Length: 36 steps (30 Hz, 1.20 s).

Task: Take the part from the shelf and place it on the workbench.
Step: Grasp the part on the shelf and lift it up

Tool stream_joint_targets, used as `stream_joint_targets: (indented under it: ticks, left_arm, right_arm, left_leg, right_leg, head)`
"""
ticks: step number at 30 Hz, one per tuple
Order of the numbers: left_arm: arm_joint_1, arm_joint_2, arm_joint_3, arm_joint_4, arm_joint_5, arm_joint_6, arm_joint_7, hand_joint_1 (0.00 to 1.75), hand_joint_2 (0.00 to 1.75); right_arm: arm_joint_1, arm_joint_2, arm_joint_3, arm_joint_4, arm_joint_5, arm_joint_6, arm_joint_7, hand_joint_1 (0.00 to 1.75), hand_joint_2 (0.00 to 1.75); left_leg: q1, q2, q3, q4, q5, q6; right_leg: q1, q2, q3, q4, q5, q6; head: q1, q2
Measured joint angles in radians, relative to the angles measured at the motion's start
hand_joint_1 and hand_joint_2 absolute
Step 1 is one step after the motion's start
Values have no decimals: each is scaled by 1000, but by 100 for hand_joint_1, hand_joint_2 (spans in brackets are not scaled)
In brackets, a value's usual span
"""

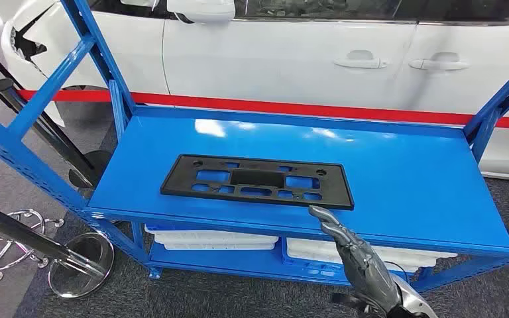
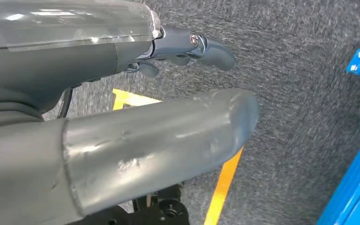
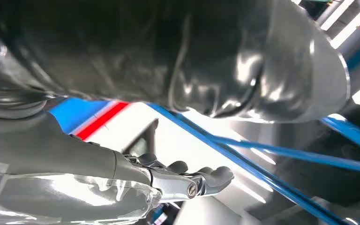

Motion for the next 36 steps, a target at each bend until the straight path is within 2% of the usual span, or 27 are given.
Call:
stream_joint_targets:
  ticks: [1,3,4,6,7,8,10,12,13,14,16,17,18,19,21,22,23,26,28,29,30,32,33,34,35,36]
  left_arm:
    - [0,0,0,0,-2,1,1,0,0]
    - [0,0,0,0,-8,1,2,0,0]
    - [-1,-1,0,0,-11,2,3,0,0]
    - [-1,-2,0,0,-14,2,5,0,0]
    - [-2,-2,0,0,-15,2,5,0,0]
    - [-4,-2,0,0,-15,2,5,0,0]
    - [-6,-2,0,1,-18,2,6,0,0]
    - [-8,0,0,1,-26,2,6,0,0]
    - [-10,0,0,1,-32,1,7,0,0]
    - [-13,1,-1,1,-39,0,8,0,0]
    - [-20,0,-2,1,-54,-4,11,0,0]
    - [-21,0,-3,1,-62,-6,12,0,0]
    - [-22,0,-3,1,-70,-7,13,0,0]
    - [-22,0,-3,2,-76,-8,14,0,0]
    - [-23,0,-3,2,-85,-9,14,0,0]
    - [-25,0,-4,2,-88,-9,14,0,0]
    - [-27,0,-4,2,-90,-9,14,0,0]
    - [-28,0,-4,2,-94,-8,14,0,0]
    - [-26,-1,-4,2,-96,-7,14,0,0]
    - [-25,-1,-3,2,-98,-7,14,0,0]
    - [-26,-2,-3,2,-100,-6,15,0,0]
    - [-26,-4,-3,2,-105,-4,17,0,0]
    - [-25,-4,-3,2,-108,-4,18,0,0]
    - [-24,-4,-2,2,-111,-3,19,0,0]
    - [-23,-5,-2,2,-114,-2,20,0,0]
    - [-22,-6,-1,2,-118,-2,21,0,0]
  right_arm:
    - [-8,0,9,11,-1,-1,15,0,0]
    - [-31,0,34,45,-4,-6,46,0,0]
    - [-46,0,50,65,-6,-10,60,0,0]
    - [-70,1,75,96,-10,-18,71,0,0]
    - [-80,1,84,109,-12,-21,74,0,44]
    - [-87,1,91,119,-13,-23,78,0,87]
    - [-99,1,102,133,-18,-24,99,0,175]
    - [-125,3,115,152,-25,-25,141,0,175]
    - [-148,6,125,170,-29,-25,166,0,175]
    - [-173,11,137,195,-32,-27,186,0,175]
    - [-221,26,165,255,-35,-40,214,0,175]
    - [-243,35,180,286,-33,-53,223,0,175]
    - [-264,45,195,316,-25,-72,232,0,175]
    - [-285,55,209,342,-10,-93,241,0,175]
    - [-329,74,236,386,59,-150,266,0,175]
    - [-352,83,251,408,115,-184,281,0,175]
    - [-374,91,265,430,175,-220,298,0,175]
    - [-421,114,313,495,374,-329,350,0,175]
    - [-434,123,344,528,487,-391,373,0,175]
    - [-439,124,357,542,531,-415,381,0,175]
    - [-441,125,369,556,576,-437,389,0,175]
    - [-440,123,390,584,669,-475,410,0,175]
    - [-436,119,399,596,724,-494,424,0,175]
    - [-431,114,407,606,778,-512,438,0,175]
    - [-425,108,413,615,834,-530,452,0,175]
    - [-420,101,418,623,889,-547,465,0,175]
  left_leg:
    - [0,0,2,1,-3,-1]
    - [1,0,13,2,-14,-4]
    - [2,0,23,3,-23,-6]
    - [5,-3,51,5,-44,-14]
    - [6,-5,59,7,-54,-20]
    - [6,-7,62,8,-62,-27]
    - [7,-9,62,11,-71,-39]
    - [8,-5,59,25,-80,-50]
    - [10,-3,44,56,-92,-57]
    - [14,-1,14,109,-114,-64]
    - [19,0,-70,247,-167,-76]
    - [21,0,-108,299,-181,-79]
    - [22,0,-131,318,-175,-80]
    - [22,0,-135,301,-149,-79]
    - [21,1,-99,178,-55,-72]
    - [19,1,-79,116,-21,-66]
    - [15,2,-64,66,-2,-60]
    - [7,0,-55,26,6,-44]
    - [14,0,-48,12,19,-38]
    - [17,0,-44,5,23,-34]
    - [19,0,-42,2,24,-32]
    - [17,1,-41,3,21,-26]
    - [16,1,-40,4,19,-25]
    - [16,0,-39,5,17,-25]
    - [16,-1,-36,5,14,-26]
    - [16,-2,-31,6,10,-27]
  right_leg:
    - [-1,0,-20,23,-5,1]
    - [-5,-2,-54,44,12,6]
    - [-8,-3,-58,17,47,8]
    - [-11,-4,-33,-100,148,9]
    - [-9,-5,-23,-156,178,6]
    - [-7,-6,-19,-189,198,0]
    - [-2,-7,-21,-207,197,-17]
    - [-3,-6,-15,-209,200,-30]
    - [-5,-5,-11,-212,199,-36]
    - [-7,-5,-8,-214,197,-40]
    - [-6,-5,-6,-213,192,-45]
    - [-5,-5,-6,-212,190,-46]
    - [-4,-5,-3,-211,188,-47]
    - [-4,-4,0,-210,185,-46]
    - [-4,-3,10,-211,181,-44]
    - [-4,-3,13,-214,180,-42]
    - [-5,-3,14,-216,181,-38]
    - [-5,-4,12,-225,185,-23]
    - [-2,-5,9,-213,170,-12]
    - [-1,-5,-5,-182,148,-8]
    - [-1,-6,-30,-127,116,-5]
    - [-2,-6,-97,8,56,-3]
    - [-3,-6,-121,52,47,-3]
    - [-3,-6,-129,63,56,-3]
    - [-3,-6,-117,32,84,-4]
    - [-3,-6,-87,-33,126,-8]
  head:
    - [0,0]
    - [0,0]
    - [0,0]
    - [0,0]
    - [1,0]
    - [2,0]
    - [3,0]
    - [2,0]
    - [2,0]
    - [1,0]
    - [1,0]
    - [1,0]
    - [1,0]
    - [1,0]
    - [1,0]
    - [1,0]
    - [1,0]
    - [1,0]
    - [1,0]
    - [1,0]
    - [1,0]
    - [1,0]
    - [1,0]
    - [1,0]
    - [1,0]
    - [1,0]
